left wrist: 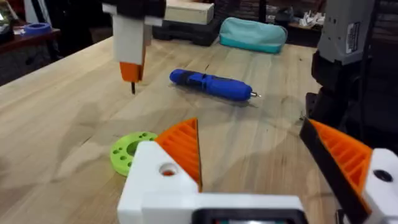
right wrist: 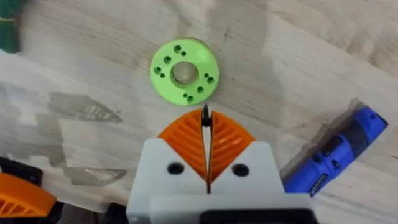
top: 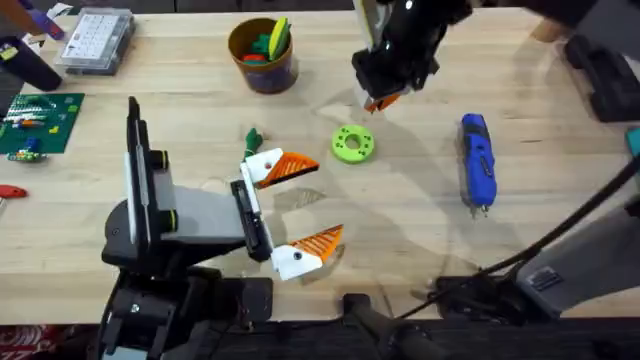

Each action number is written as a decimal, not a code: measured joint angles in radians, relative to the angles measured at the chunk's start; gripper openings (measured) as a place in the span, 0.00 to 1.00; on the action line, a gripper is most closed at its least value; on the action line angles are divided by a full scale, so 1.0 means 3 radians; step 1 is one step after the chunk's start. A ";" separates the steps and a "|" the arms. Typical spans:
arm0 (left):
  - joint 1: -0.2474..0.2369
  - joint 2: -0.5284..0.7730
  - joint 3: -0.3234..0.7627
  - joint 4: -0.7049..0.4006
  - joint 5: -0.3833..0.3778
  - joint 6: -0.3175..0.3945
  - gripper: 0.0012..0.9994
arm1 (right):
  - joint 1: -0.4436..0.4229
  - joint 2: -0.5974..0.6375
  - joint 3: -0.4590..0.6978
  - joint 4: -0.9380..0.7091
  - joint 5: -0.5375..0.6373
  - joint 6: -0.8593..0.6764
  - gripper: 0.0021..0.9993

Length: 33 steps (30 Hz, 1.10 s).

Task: Pick up the gripper from the table and insert it into the empty holder that is missing its gripper. Then pick up a screw, insert it into the mounting hole, and use the screwdriver to tighten it. Finally, clean up the table by picking up the vegetable and placing it into the bucket.

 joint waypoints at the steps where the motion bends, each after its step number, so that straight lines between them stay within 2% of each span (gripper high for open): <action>1: 0.0000 0.0000 0.0000 0.0000 0.0000 0.0000 0.99 | 0.0003 0.0000 0.0062 -0.0048 0.0000 -0.0010 0.00; 8: 0.0000 0.0000 0.0000 0.0000 0.0000 0.0000 0.99 | 0.0130 0.0000 0.0520 -0.0424 0.0001 -0.0141 0.00; 9: 0.0000 0.0000 0.0000 0.0000 0.0000 0.0000 0.99 | 0.0219 0.0000 0.0765 -0.0603 0.0000 -0.0212 0.00; 21: 0.0000 0.0000 0.0000 0.0000 0.0001 0.0000 0.99 | 0.0641 0.0000 0.1690 -0.1254 0.0001 -0.0826 0.00; 26: 0.0000 0.0000 0.0000 0.0000 0.0000 0.0000 0.99 | 0.0853 -0.0006 0.1880 -0.1290 0.0001 -0.1107 0.00; 28: 0.0000 0.0000 0.0000 0.0000 0.0000 0.0000 0.99 | 0.1022 -0.0006 0.1896 -0.1290 0.0001 -0.1292 0.00; 33: 0.0000 0.0000 0.0000 0.0000 0.0000 0.0000 0.99 | 0.1204 -0.0006 0.1897 -0.1290 0.0001 -0.1511 0.00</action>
